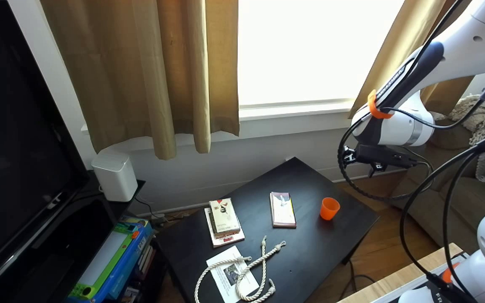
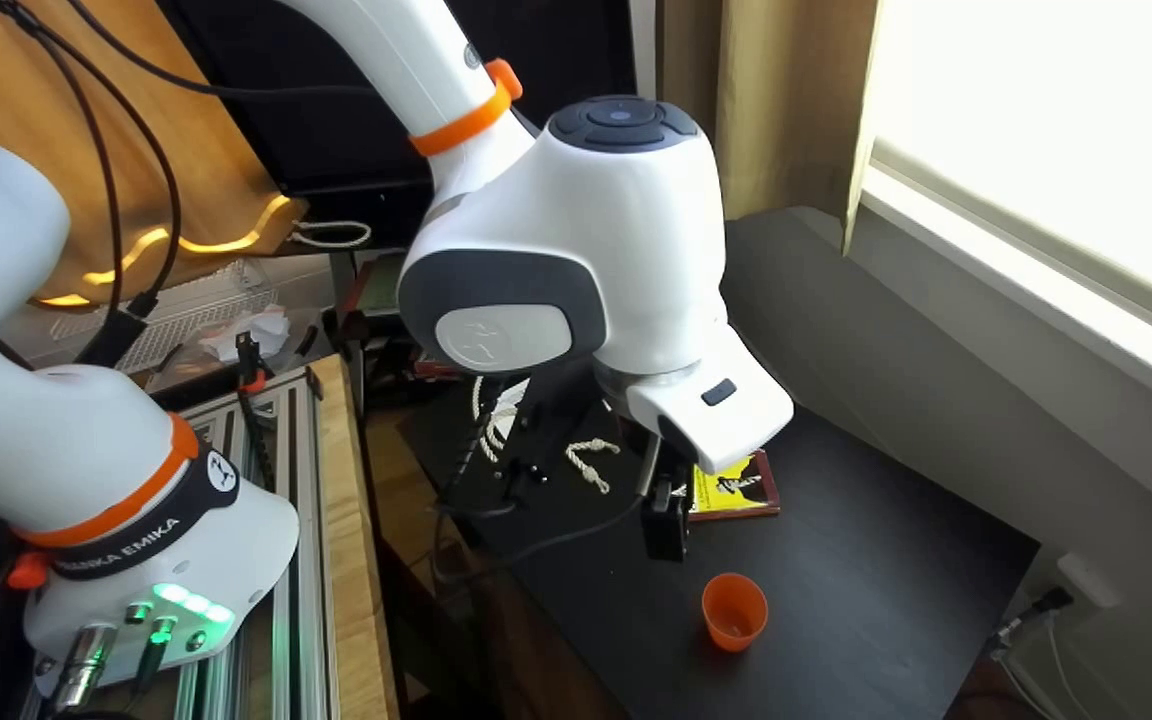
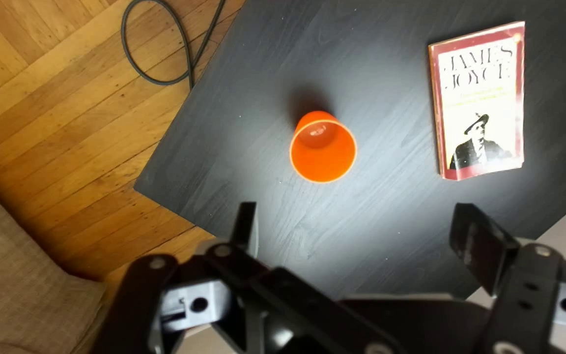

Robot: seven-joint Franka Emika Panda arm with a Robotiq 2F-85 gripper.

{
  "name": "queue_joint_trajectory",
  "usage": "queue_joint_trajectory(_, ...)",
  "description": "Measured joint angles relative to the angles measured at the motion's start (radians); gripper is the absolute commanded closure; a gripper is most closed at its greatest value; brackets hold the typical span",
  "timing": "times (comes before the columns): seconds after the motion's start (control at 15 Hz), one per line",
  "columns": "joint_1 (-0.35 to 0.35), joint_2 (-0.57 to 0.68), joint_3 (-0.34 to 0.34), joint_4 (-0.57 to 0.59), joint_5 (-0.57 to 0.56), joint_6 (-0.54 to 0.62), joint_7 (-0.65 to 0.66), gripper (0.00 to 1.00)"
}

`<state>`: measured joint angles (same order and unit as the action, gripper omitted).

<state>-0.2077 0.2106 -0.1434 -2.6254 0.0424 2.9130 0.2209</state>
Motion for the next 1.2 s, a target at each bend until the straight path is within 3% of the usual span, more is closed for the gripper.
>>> queue_joint_trajectory(0.33, 0.011, 0.057, -0.019, 0.018, 0.0, 0.041, -0.044, 0.0)
queue_joint_trajectory(0.53, -0.016, 0.111, 0.008, 0.031, 0.037, 0.099, -0.115, 0.0)
queue_joint_trajectory(0.73, -0.087, 0.172, 0.073, 0.046, 0.062, 0.17, -0.192, 0.0)
queue_joint_trajectory(1.2, -0.325, 0.358, 0.235, 0.13, 0.059, 0.237, -0.305, 0.0)
